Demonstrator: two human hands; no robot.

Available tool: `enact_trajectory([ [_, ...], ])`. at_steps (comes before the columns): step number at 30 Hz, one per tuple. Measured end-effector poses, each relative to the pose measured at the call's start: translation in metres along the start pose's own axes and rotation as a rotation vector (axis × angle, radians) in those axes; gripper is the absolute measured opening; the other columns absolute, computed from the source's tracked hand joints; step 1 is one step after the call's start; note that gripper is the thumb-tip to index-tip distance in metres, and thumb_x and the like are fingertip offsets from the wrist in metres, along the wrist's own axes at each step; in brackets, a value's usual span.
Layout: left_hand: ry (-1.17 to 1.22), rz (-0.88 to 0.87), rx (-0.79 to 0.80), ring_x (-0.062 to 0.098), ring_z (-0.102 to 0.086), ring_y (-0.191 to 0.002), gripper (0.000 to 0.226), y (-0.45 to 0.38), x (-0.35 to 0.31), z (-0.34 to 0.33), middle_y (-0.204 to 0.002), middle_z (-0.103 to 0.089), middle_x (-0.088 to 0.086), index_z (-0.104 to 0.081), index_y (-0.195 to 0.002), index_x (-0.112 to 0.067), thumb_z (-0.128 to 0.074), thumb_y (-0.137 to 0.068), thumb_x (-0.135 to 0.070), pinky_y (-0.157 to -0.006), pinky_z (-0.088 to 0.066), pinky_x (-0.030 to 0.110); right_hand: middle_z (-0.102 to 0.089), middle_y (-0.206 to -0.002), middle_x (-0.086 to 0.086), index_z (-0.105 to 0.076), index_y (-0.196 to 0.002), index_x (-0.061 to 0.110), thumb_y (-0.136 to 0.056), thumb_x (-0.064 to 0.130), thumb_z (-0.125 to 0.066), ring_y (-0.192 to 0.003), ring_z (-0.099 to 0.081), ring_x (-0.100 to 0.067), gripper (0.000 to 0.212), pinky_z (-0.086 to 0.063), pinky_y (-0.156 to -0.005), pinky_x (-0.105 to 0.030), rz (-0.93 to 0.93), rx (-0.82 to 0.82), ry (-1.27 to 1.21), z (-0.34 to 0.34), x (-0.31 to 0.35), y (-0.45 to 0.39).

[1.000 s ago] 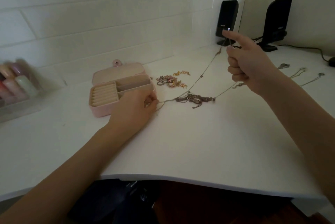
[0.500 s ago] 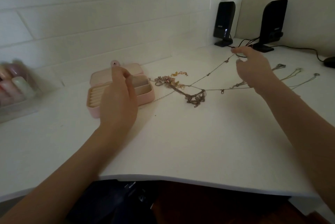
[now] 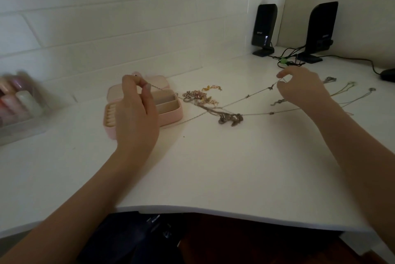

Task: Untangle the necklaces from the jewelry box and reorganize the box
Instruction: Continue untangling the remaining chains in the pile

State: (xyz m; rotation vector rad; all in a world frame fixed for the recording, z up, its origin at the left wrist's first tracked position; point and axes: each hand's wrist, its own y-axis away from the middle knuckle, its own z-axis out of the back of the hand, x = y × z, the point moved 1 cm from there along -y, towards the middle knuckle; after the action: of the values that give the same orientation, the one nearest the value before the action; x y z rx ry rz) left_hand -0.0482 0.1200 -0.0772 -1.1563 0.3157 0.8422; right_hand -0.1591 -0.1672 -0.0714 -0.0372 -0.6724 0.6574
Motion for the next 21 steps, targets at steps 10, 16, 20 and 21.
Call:
enact_trajectory([
  [10,0.096,-0.161,-0.036,0.01,-0.047,-0.05,0.008,0.004,-0.005,-0.001,-0.046,-0.039,-0.002,-0.046,-0.101,-0.01,-0.039,-0.1,-0.014,-0.047,-0.03,0.017,-0.058,-0.095,0.004,-0.059,-0.075,0.026,-0.089,0.042,-0.06,-0.085,-0.053,-0.012,0.021,-0.042,-0.083,-0.031,0.499,0.032,0.007,-0.016,0.044,0.039],
  [16,0.153,-0.279,0.008,0.0,-0.043,-0.043,0.004,0.008,-0.006,-0.008,-0.046,-0.035,-0.015,-0.045,-0.098,-0.018,-0.041,-0.098,-0.016,-0.044,-0.023,0.012,-0.066,-0.1,0.016,-0.068,-0.094,0.032,-0.085,0.027,-0.07,-0.093,-0.056,-0.002,0.01,-0.036,-0.077,-0.005,0.741,0.541,-0.355,-0.062,0.086,0.091],
  [20,0.143,-0.286,0.038,0.001,-0.043,-0.043,0.007,0.006,-0.006,-0.008,-0.044,-0.037,-0.012,-0.041,-0.096,-0.023,-0.041,-0.098,-0.017,-0.045,-0.023,0.014,-0.071,-0.089,-0.002,-0.061,-0.083,0.018,-0.092,0.013,-0.059,-0.089,-0.066,-0.015,0.011,-0.051,-0.089,-0.03,0.533,0.572,-0.598,-0.057,0.089,0.082],
  [21,0.135,-0.273,0.067,0.001,-0.043,-0.044,0.007,0.006,-0.005,-0.007,-0.044,-0.041,-0.012,-0.04,-0.095,-0.024,-0.042,-0.098,-0.019,-0.046,-0.024,0.015,-0.071,-0.085,-0.005,-0.056,-0.083,0.014,-0.095,0.011,-0.052,-0.085,-0.068,-0.019,0.013,-0.053,-0.087,-0.034,0.402,0.587,-0.763,-0.049,0.088,0.079],
])
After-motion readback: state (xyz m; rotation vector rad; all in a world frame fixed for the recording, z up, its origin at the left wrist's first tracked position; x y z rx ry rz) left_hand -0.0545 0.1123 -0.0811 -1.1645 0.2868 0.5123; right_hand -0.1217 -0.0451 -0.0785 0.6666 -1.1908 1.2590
